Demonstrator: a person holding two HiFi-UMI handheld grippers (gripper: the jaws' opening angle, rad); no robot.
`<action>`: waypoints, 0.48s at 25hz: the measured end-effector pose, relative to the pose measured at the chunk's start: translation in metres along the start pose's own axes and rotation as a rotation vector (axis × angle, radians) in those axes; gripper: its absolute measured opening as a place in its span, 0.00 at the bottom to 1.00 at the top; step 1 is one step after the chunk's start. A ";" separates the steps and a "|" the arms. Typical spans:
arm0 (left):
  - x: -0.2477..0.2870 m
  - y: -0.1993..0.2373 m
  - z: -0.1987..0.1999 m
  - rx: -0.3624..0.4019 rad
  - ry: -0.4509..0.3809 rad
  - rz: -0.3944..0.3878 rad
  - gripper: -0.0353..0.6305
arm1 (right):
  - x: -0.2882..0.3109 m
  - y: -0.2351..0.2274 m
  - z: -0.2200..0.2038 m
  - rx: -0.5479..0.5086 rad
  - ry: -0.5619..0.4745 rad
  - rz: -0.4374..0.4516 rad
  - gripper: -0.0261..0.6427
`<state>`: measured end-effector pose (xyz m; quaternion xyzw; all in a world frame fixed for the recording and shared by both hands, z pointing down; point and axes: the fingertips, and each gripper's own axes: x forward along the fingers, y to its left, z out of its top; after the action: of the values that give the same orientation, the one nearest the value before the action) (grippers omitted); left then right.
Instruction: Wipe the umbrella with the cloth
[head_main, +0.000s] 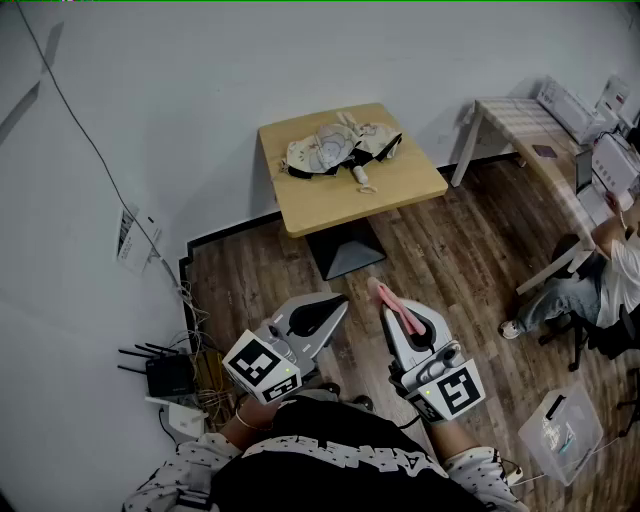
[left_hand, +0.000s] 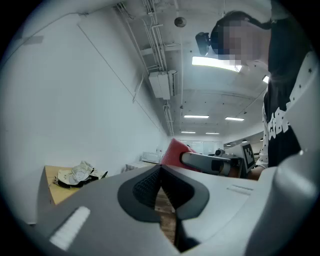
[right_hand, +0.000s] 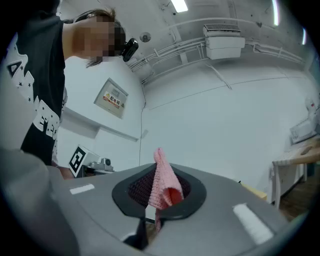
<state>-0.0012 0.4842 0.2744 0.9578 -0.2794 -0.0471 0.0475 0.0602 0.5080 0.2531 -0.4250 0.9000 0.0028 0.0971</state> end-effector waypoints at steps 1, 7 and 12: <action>0.000 0.001 0.001 0.001 -0.002 0.002 0.06 | 0.001 0.000 0.000 0.001 0.000 0.002 0.08; 0.002 0.002 0.003 0.002 -0.013 0.012 0.06 | 0.001 -0.004 0.003 0.024 -0.018 0.009 0.08; 0.002 0.001 0.001 0.003 -0.010 0.020 0.06 | -0.002 -0.003 0.004 0.008 -0.023 0.015 0.08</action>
<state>-0.0002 0.4821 0.2732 0.9549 -0.2891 -0.0510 0.0452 0.0638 0.5079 0.2498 -0.4177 0.9020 0.0049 0.1092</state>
